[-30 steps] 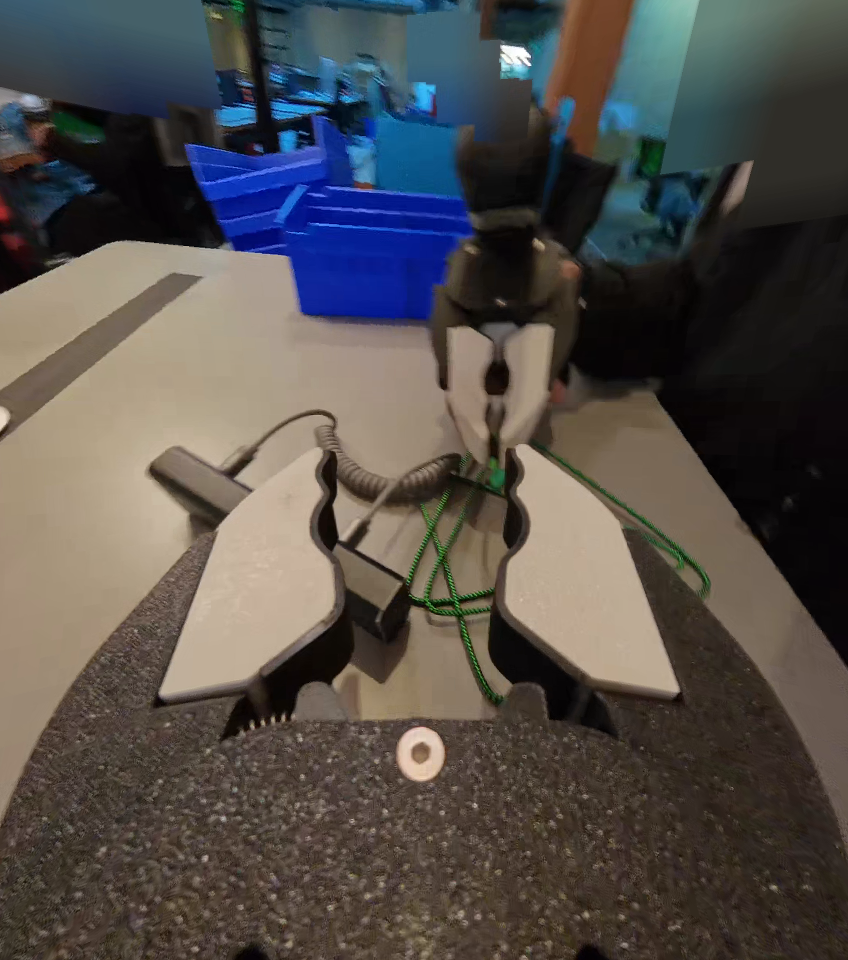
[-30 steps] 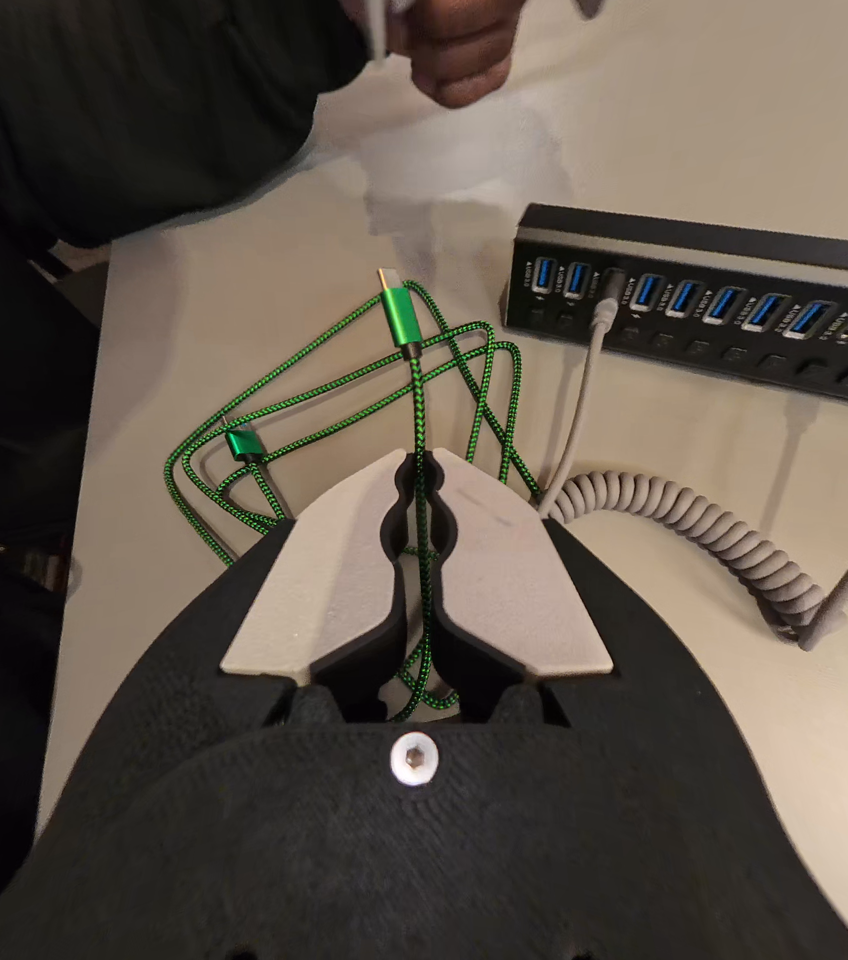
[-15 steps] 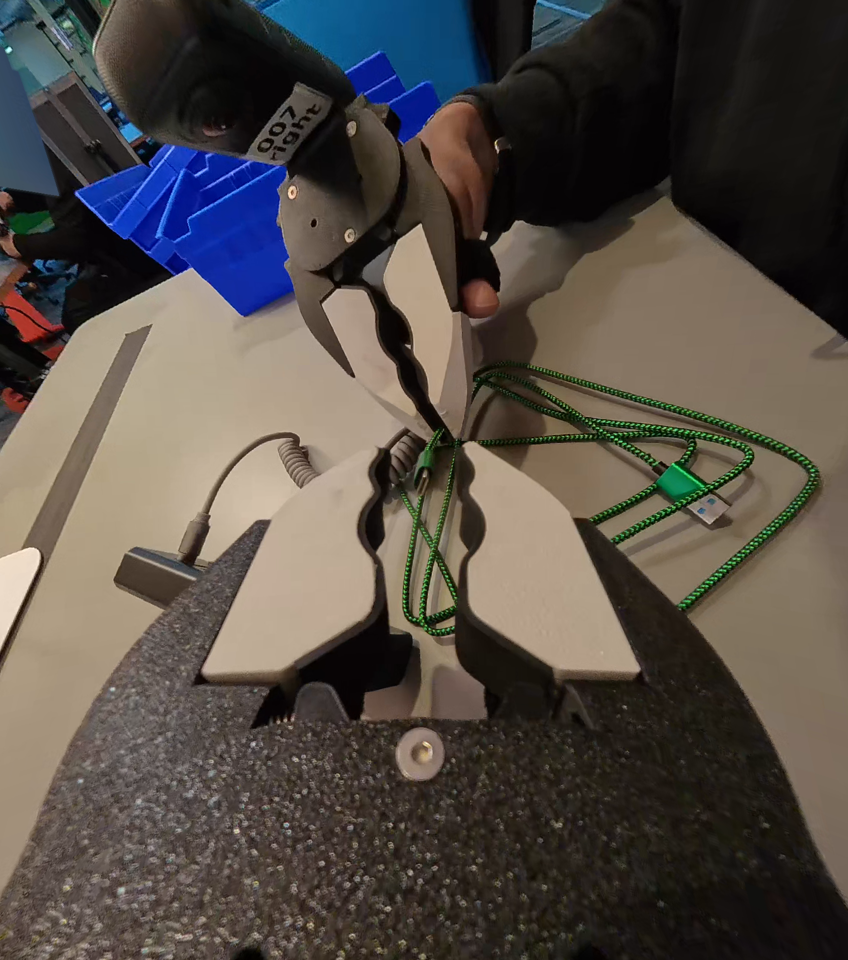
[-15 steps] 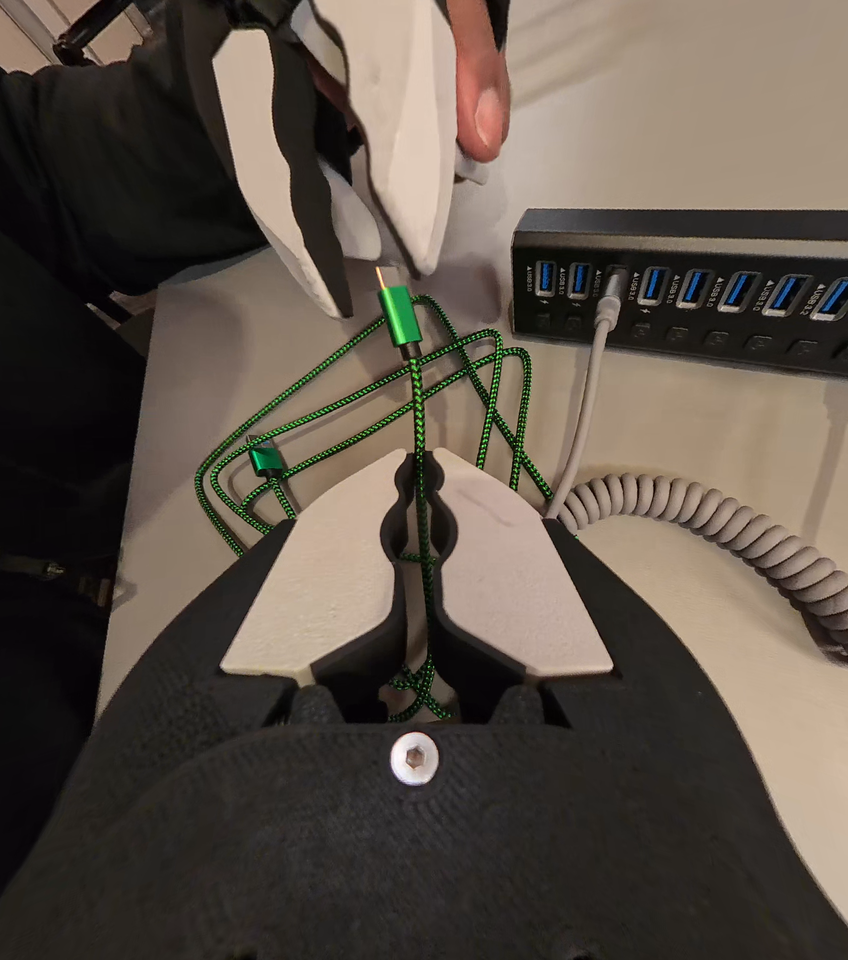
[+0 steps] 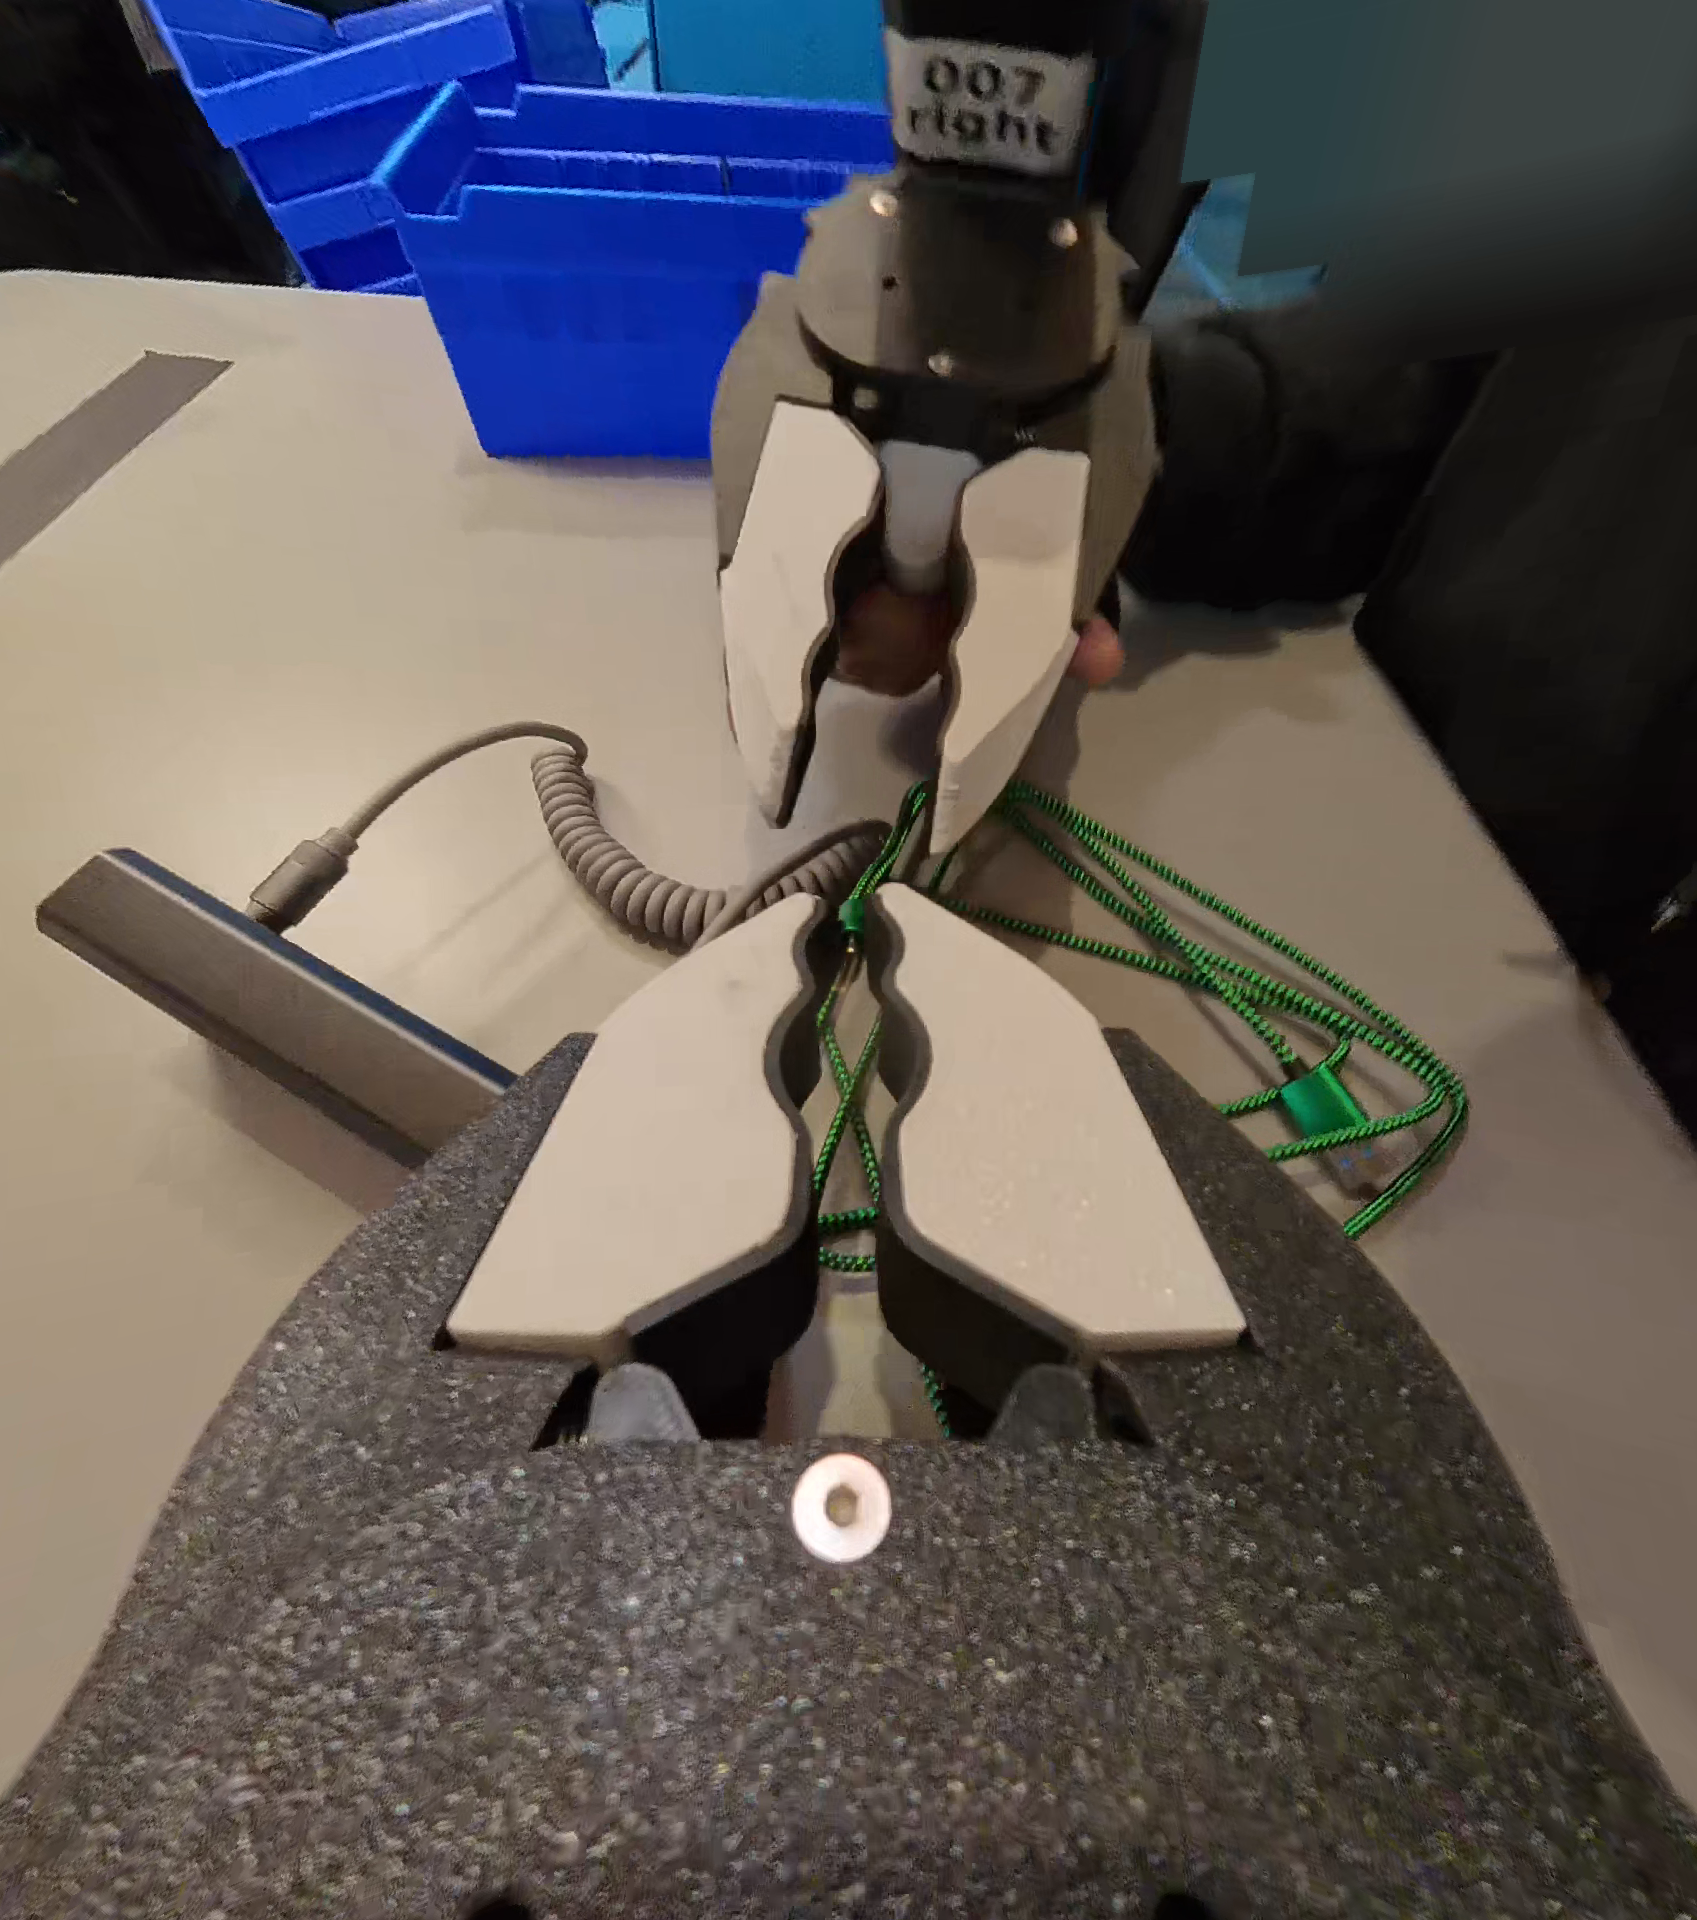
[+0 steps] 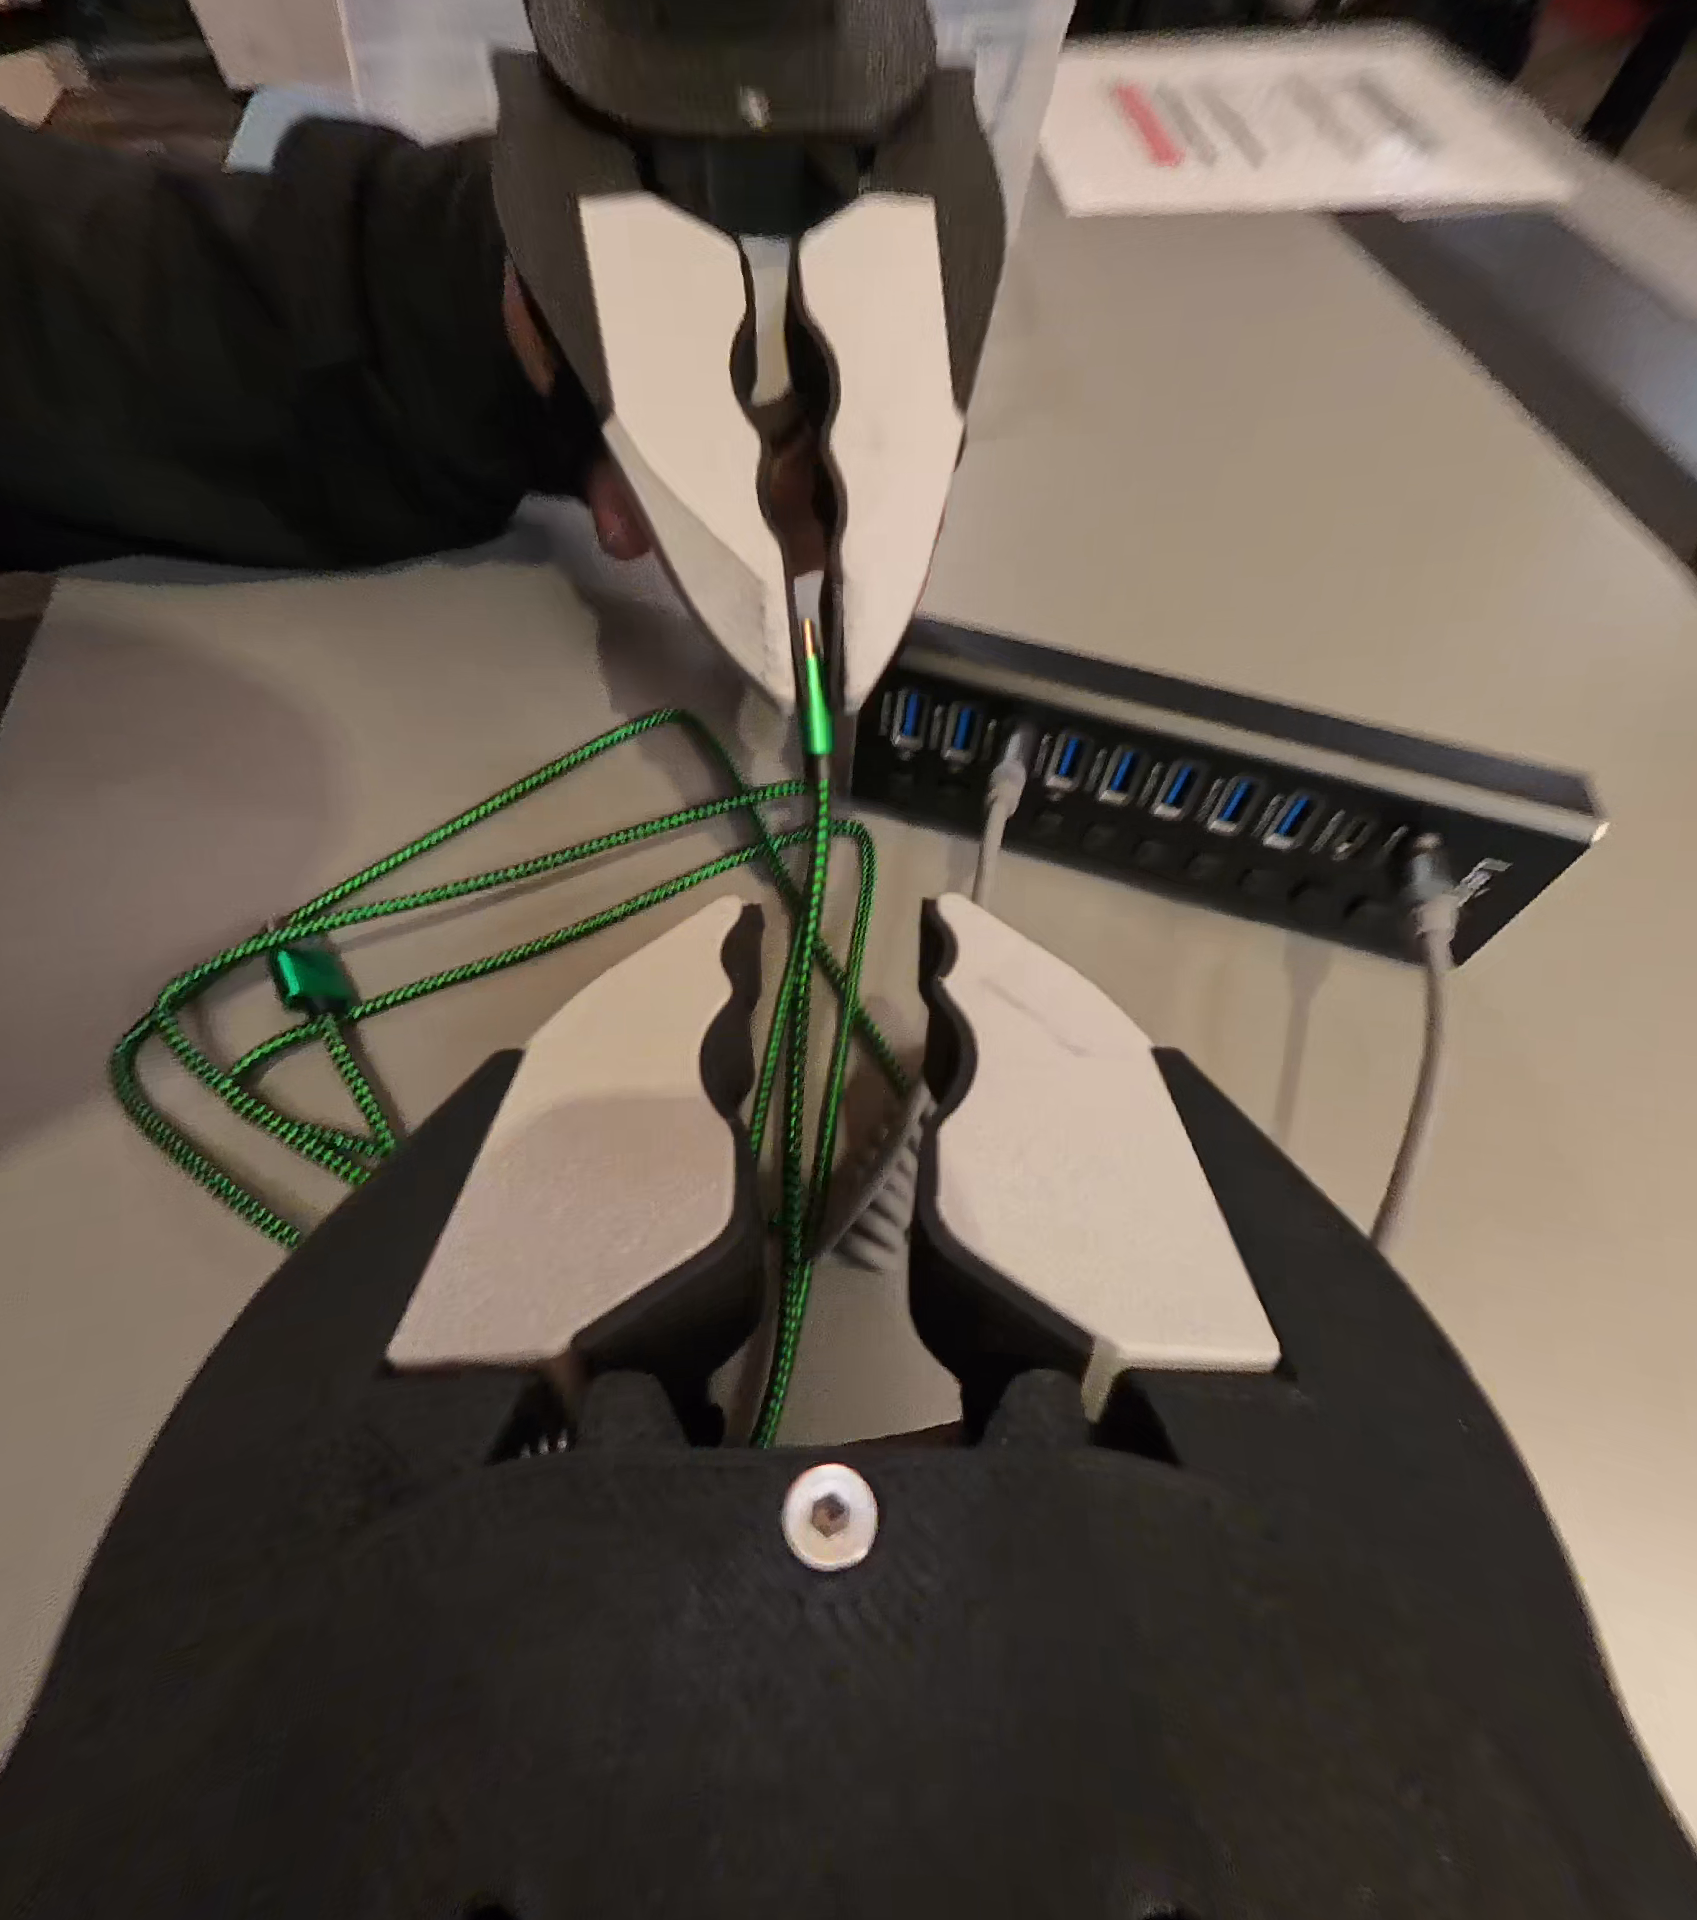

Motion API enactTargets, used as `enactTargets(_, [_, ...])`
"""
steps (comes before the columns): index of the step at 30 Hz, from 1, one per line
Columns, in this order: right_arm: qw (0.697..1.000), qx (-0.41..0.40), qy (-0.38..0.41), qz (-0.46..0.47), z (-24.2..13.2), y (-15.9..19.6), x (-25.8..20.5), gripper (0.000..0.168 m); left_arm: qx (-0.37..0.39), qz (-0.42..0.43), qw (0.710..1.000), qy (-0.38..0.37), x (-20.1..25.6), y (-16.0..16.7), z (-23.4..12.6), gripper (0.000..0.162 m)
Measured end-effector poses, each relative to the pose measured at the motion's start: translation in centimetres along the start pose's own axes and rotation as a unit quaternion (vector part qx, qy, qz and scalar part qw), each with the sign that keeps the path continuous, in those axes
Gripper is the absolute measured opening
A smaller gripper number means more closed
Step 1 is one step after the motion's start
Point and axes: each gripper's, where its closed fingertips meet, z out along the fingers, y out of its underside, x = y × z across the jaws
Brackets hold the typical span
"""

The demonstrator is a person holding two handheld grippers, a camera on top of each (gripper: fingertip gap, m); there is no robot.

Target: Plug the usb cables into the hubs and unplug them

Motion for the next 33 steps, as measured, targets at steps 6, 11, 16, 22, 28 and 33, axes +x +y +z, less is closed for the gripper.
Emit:
enactTargets(6, [0.996,0.078,0.036,-0.023,0.7,-2.6,-0.1,0.029,0.063,-0.076,0.995,0.028,-0.1,-1.5,0.1,0.005])
enactTargets(11, [0.993,0.089,0.071,-0.034,1.4,-3.2,0.1,0.026,0.097,-0.082,0.991,0.04,0.3,-2.7,-0.1,0.004])
enactTargets(16, [0.988,0.12,0.084,-0.036,1.2,-4.2,-0.2,0.007,0.118,-0.078,0.989,0.042,0.4,-3.5,-0.2,0.003])
enactTargets(22, [0.988,0.129,0.078,-0.03,1.0,-4.3,-0.5,0.005,0.115,-0.054,0.99,0.054,0.9,-3.0,-0.4,0.009])
enactTargets(28, [0.99,0.12,0.067,-0.025,1.0,-4.2,-0.7,0.005,0.093,-0.011,0.995,0.028,0.9,-2.7,-0.4,0.006])
enactTargets(33, [0.985,0.16,0.068,-0.015,0.5,-5.1,-0.6,0.006,0.148,-0.043,0.987,0.045,0.7,-3.8,-0.7,0.005])
